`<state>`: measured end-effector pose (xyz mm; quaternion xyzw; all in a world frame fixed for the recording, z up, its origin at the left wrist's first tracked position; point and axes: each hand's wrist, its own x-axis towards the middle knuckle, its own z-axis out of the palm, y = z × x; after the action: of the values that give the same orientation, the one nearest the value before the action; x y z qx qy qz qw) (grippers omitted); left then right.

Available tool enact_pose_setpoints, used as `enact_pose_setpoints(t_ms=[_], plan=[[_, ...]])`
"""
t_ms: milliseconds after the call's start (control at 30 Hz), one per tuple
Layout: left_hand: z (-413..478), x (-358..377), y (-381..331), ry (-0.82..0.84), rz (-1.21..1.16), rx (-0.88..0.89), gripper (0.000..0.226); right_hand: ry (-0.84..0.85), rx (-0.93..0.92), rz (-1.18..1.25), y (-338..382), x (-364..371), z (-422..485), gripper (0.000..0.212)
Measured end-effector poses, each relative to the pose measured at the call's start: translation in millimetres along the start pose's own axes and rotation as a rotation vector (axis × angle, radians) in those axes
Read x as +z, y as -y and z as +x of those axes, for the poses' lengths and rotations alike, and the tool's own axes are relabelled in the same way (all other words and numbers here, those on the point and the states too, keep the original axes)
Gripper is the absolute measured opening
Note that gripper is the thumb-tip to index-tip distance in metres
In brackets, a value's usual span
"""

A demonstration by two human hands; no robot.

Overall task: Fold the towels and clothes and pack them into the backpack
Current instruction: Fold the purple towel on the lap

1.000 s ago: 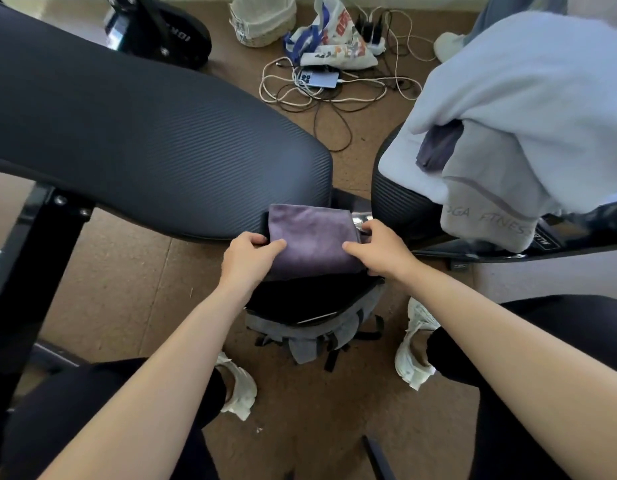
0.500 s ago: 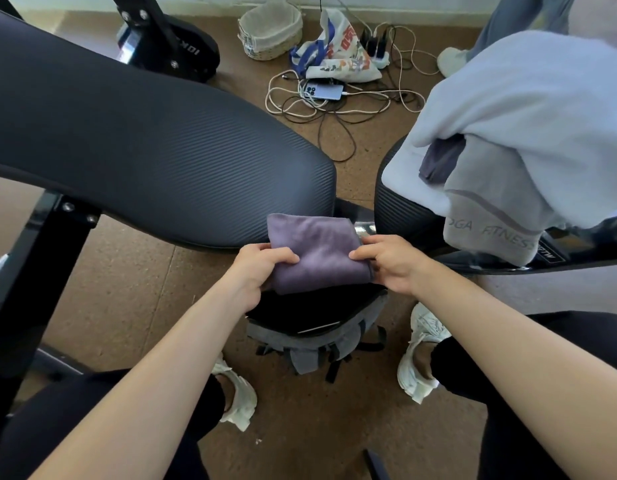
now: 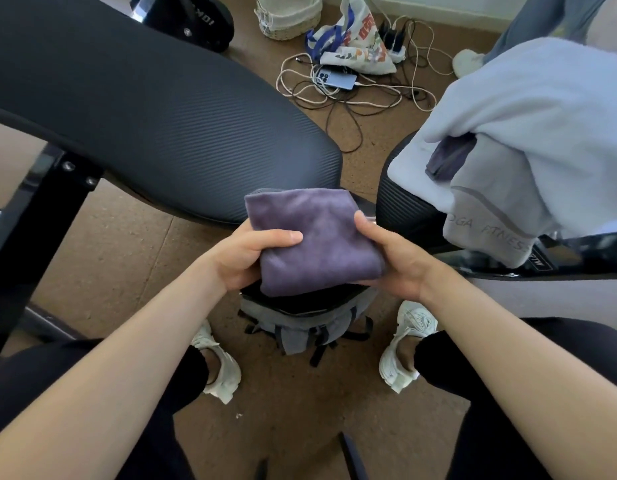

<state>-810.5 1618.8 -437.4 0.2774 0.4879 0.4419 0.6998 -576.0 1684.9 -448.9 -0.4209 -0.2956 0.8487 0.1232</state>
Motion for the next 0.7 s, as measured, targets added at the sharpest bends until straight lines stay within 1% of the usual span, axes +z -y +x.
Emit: enact_pose_setpoints(t_ms=[67,100,133,233,300,367,467,600,700], plan=[[-2,1,-3,0.005,0.03,0.021,0.038,0.086,0.045,0.046,-2,4,-2,0.064],[-2,0,-3,0.002,0.048,0.031,0.036,0.101,0.044,0.052,-2,7,-2,0.069],[-1,-1,-3,0.0,0.065,0.038,0.036,0.087,0.023,0.03,-3,9,-1,0.066],[1,-4,-1,-0.016,0.078,0.046,0.036,0.013,-0.092,-0.109,0,15,2,0.039],[4,-8,0,-0.034,0.077,0.058,0.034,-0.037,-0.137,-0.173,2,15,6,0.031],[4,-11,0,-0.04,0.079,0.072,0.036,-0.053,-0.16,-0.182,5,15,7,0.028],[4,-20,-2,-0.004,0.067,0.098,0.043,-0.04,-0.224,-0.112,9,16,6,0.023],[3,-31,-6,0.098,0.022,0.092,0.05,0.017,-0.299,-0.075,13,15,3,0.016],[2,-36,-9,0.217,-0.007,0.097,0.048,0.093,-0.325,0.008,14,11,2,0.019]])
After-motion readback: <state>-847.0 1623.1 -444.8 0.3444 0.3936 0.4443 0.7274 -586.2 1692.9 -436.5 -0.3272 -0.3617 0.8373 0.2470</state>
